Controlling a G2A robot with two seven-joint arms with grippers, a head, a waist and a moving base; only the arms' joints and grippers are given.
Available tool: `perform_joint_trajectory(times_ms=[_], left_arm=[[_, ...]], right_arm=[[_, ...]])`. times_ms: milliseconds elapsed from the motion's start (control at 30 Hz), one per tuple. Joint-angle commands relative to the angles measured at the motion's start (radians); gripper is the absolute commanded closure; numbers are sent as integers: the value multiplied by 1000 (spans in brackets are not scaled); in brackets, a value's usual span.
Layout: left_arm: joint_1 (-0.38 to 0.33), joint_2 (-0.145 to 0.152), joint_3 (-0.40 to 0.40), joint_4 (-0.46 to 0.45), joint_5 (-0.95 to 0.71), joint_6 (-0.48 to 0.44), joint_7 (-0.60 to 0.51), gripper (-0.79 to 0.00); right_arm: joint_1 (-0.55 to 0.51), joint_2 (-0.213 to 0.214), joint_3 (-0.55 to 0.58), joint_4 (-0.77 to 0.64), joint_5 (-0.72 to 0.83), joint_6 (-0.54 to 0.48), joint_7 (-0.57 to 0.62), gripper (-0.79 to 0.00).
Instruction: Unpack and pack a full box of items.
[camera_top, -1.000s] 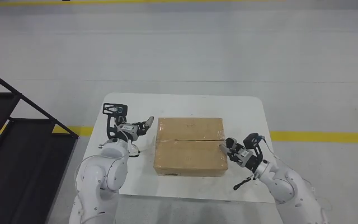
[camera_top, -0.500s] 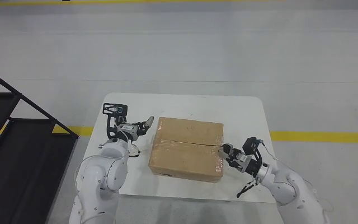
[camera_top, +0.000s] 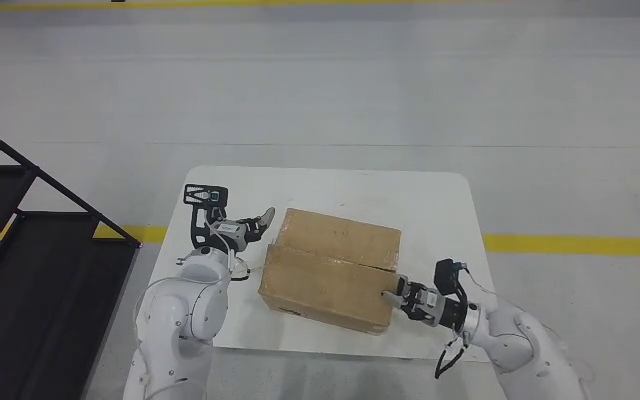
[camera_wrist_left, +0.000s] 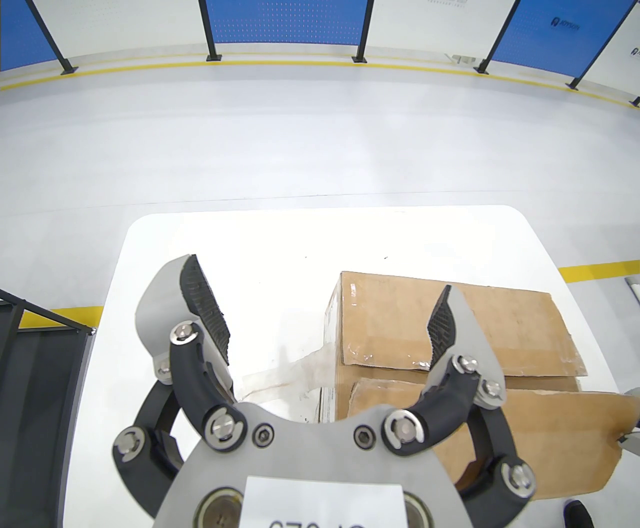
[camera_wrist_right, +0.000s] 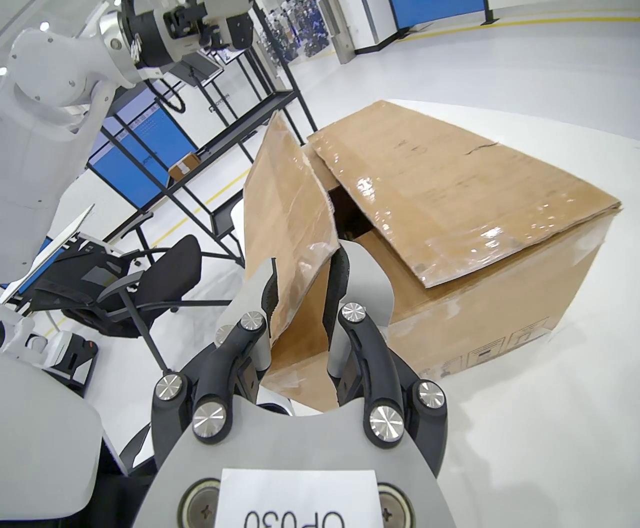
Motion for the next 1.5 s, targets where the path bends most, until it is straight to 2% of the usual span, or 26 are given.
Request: perform_joint_trajectory(times_ms=[0,100,167,200,333,433,567,867,1000,1400,1467], left_arm=[[0,0,0,0,0,0,0,-785],[0,0,0,0,0,0,0,-785],[0,0,0,0,0,0,0,-785],[0,0,0,0,0,0,0,-785],[2,0,3,-1,-2,-9,5,-785],[5,5,11,-18,17,-63,-7,-785],[-8,13,32,-44,36,-166,-59,-785],[-70,21,90,-46,151,-210,-169,-785],[-84,26,119,-19,225,-256,-179,-785],[-82,26,119,-15,224,-254,-177,-785],[-74,26,120,15,220,-235,-220,-785]], right_arm=[[-1,1,-11,1,-2,3,4,-212],[2,1,-31,-3,-16,14,5,-163],[6,2,-38,-15,-45,33,7,-95],[6,2,-38,-28,-75,51,5,0],[-21,3,-23,-96,-217,132,-67,0],[-53,6,-10,-148,-339,170,-125,0],[-93,10,7,-184,-430,181,-232,0],[-154,24,62,-220,-589,186,-404,0],[-173,28,80,-225,-618,187,-443,0],[-176,35,74,-217,-623,189,-470,0],[-174,36,72,-216,-621,187,-470,0]])
